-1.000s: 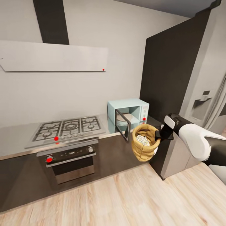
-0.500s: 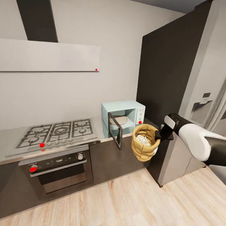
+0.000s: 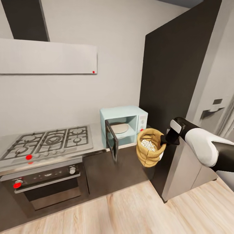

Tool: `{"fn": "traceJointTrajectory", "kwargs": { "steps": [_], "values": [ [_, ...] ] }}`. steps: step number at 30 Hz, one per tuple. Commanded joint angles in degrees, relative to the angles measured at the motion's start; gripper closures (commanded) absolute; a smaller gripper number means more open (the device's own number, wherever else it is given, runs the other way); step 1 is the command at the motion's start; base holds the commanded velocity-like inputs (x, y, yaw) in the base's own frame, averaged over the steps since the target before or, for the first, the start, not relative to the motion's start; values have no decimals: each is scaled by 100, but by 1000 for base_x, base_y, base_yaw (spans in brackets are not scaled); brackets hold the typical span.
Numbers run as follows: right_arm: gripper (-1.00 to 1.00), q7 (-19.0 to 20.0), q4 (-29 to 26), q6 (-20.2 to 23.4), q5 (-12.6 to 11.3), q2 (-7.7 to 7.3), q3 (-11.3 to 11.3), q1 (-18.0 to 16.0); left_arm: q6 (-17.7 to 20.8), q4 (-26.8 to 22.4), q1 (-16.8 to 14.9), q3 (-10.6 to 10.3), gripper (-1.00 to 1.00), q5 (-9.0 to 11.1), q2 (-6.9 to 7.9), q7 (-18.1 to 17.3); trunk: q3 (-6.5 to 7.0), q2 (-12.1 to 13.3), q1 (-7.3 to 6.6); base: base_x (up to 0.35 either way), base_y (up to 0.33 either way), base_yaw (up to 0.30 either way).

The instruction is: In the kitchen, take the popcorn bag from the countertop, put it into the microwave, and heat it until the popcorn is cooked so the cooked popcorn ends up inside the bag.

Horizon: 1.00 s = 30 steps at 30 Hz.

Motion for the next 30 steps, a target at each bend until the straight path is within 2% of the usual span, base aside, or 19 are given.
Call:
{"fn": "traceJointTrajectory", "kwargs": {
  "steps": [1, 10, 19, 30],
  "values": [
    [100, -59, -7, 17, -30, -1, -52, -2, -3, -6, -1, 23, -100, 5, -1, 9, -10, -10, 6, 260, -245, 190],
    [100, -59, -7, 18, -30, -1, -44, -2, -3, -6, -1, 23, -100, 3, -1, 9, -10, -10, 6, 238, -247, 238],
    [100, -59, -7, 24, -30, -1, -40, -2, -3, -6, -1, 23, -100, 6, -1, 9, -10, -10, 6, 92, -266, 253],
    [100, -68, -7, 24, -30, -1, -42, -2, -3, -6, -1, 23, -100, 6, -2, 9, -10, -10, 6, 2, -66, 253]
  ]
}}
